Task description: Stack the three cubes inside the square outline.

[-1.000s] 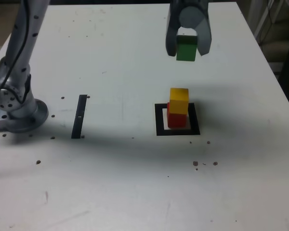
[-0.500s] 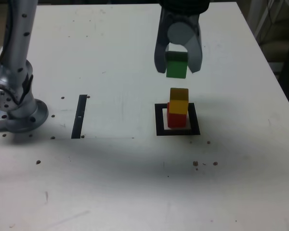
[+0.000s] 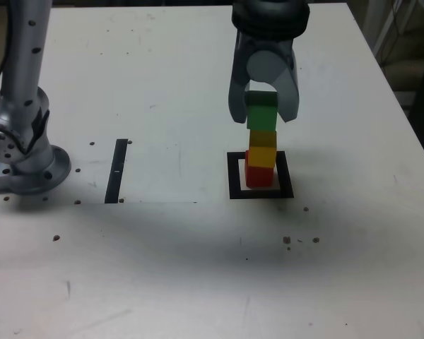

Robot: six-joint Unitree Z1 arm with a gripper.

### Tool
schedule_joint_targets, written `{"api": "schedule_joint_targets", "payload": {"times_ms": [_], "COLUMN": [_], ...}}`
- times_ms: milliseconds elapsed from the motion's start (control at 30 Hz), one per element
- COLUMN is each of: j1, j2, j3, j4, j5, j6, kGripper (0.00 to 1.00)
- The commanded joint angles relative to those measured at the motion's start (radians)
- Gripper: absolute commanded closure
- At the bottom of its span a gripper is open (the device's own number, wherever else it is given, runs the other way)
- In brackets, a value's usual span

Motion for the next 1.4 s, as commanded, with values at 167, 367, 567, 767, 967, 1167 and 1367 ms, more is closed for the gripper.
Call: {"api": "schedule_joint_targets", "payload": {"times_ms": [167, 367, 567, 767, 967, 1167, 1367], "j1": [-0.002, -0.002, -0.002, -0.002, -0.002, -0.002, -0.002], "j2": [0.017, 0.02, 0.024, 0.025, 0.022, 0.011, -0.005], "j3": [0.016, 0.039, 0.055, 0.068, 0.075, 0.08, 0.086], "j4": [-0.022, -0.041, -0.054, -0.064, -0.067, -0.077, -0.081], "j5": [-0.012, -0.019, -0.02, -0.022, -0.022, -0.022, -0.019], "j6": [-0.001, -0.001, -0.001, -0.001, -0.001, -0.001, -0.002], "kGripper": [0.7, 0.7, 0.54, 0.03, 0.01, 0.01, 0.0]}}
